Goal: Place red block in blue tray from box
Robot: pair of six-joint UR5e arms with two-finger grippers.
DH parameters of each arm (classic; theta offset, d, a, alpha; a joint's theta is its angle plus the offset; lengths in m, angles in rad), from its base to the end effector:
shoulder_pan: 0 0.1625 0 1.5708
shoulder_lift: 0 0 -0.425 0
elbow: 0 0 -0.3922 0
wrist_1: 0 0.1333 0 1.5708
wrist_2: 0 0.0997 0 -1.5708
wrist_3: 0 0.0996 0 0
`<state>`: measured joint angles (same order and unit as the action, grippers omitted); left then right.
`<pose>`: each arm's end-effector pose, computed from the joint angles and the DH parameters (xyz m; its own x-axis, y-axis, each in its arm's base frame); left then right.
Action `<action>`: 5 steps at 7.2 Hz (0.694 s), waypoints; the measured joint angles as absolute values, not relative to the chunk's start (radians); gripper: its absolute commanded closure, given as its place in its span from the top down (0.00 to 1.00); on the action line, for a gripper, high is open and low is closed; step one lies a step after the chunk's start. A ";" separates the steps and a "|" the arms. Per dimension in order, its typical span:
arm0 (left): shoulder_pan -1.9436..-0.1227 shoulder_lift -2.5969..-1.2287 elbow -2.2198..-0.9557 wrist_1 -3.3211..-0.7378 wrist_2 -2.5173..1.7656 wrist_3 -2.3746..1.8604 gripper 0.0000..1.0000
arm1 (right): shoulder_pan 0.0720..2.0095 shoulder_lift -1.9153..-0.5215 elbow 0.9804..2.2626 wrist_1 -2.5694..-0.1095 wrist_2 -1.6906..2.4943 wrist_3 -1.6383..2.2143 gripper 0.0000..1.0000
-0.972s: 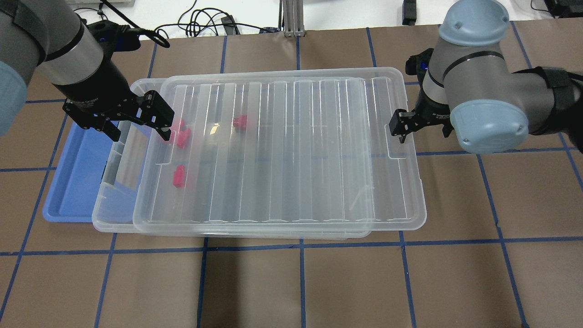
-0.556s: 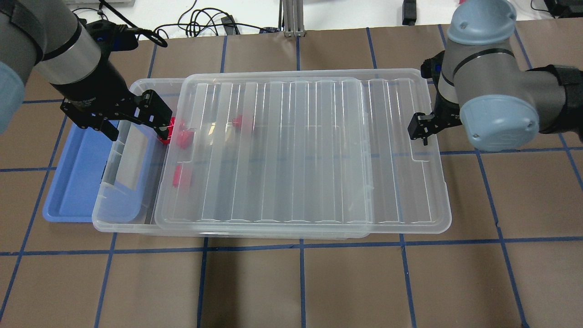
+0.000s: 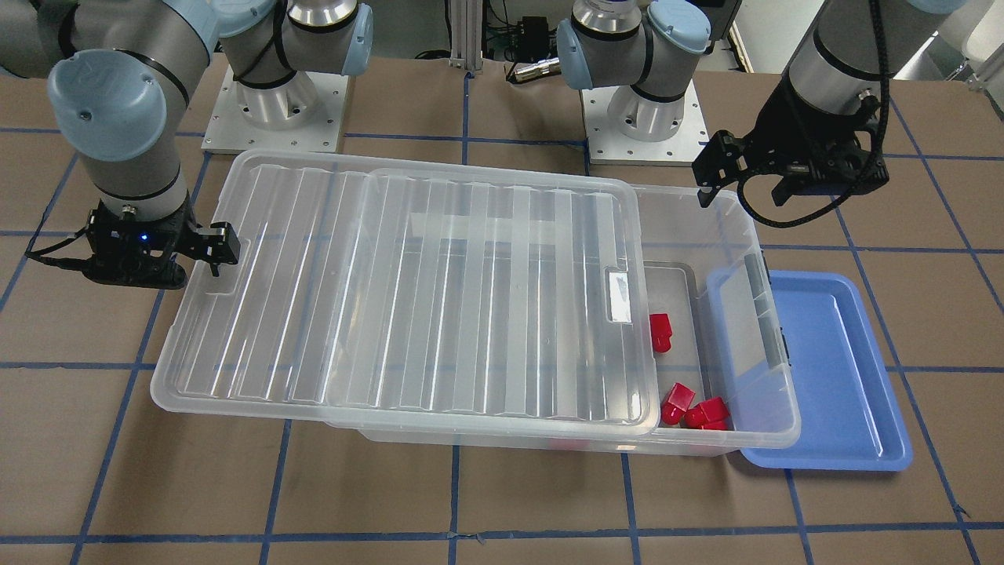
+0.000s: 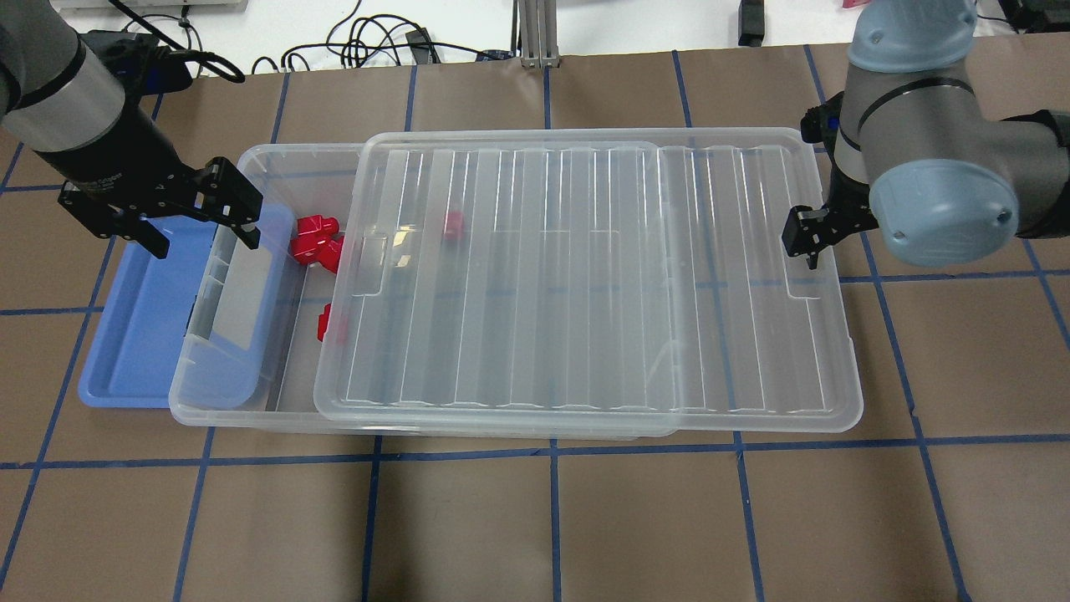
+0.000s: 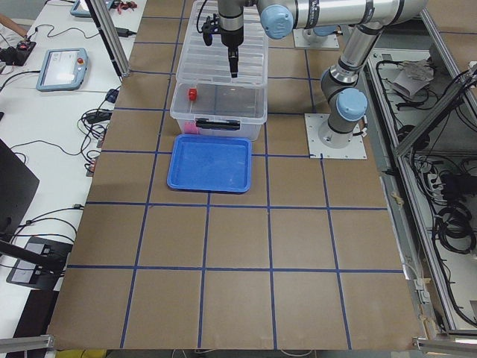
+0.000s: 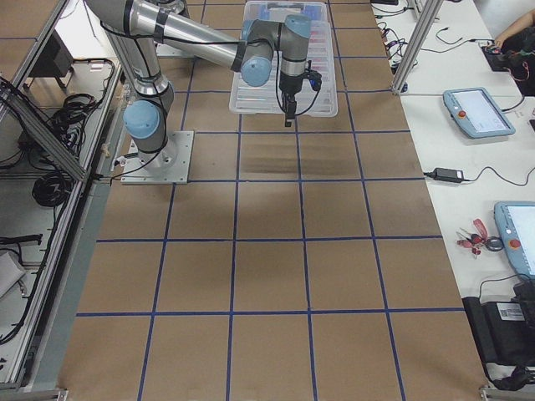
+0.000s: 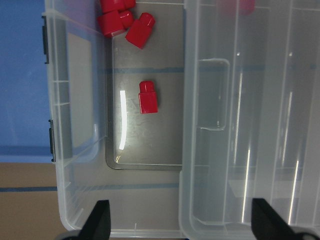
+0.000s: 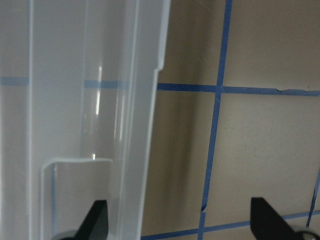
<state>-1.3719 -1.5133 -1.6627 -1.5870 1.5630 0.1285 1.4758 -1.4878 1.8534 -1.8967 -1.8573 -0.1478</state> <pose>-0.0401 -0.4795 0.4688 -0.9974 -0.0709 0.0142 -0.0701 0.9963 0.0492 0.0575 -0.5051 0.3464 -0.9595 -0.0675 0.2735 -0.0470 0.9956 0.0808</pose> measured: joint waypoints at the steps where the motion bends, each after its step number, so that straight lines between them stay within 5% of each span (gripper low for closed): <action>1: -1.362 -1.527 -1.664 -1.573 1.564 0.126 1.00 | 1.469 -1.488 1.853 -1.892 -1.870 -0.151 1.00; 5: -1.365 -1.641 -1.686 -1.448 1.557 0.122 0.87 | 1.443 -1.495 1.852 -1.877 -1.889 -0.171 1.00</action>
<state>-1.3653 -1.6412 -1.6863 -1.4477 1.5573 0.1221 1.4433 -1.4952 1.8517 -1.8766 -1.8892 -0.1707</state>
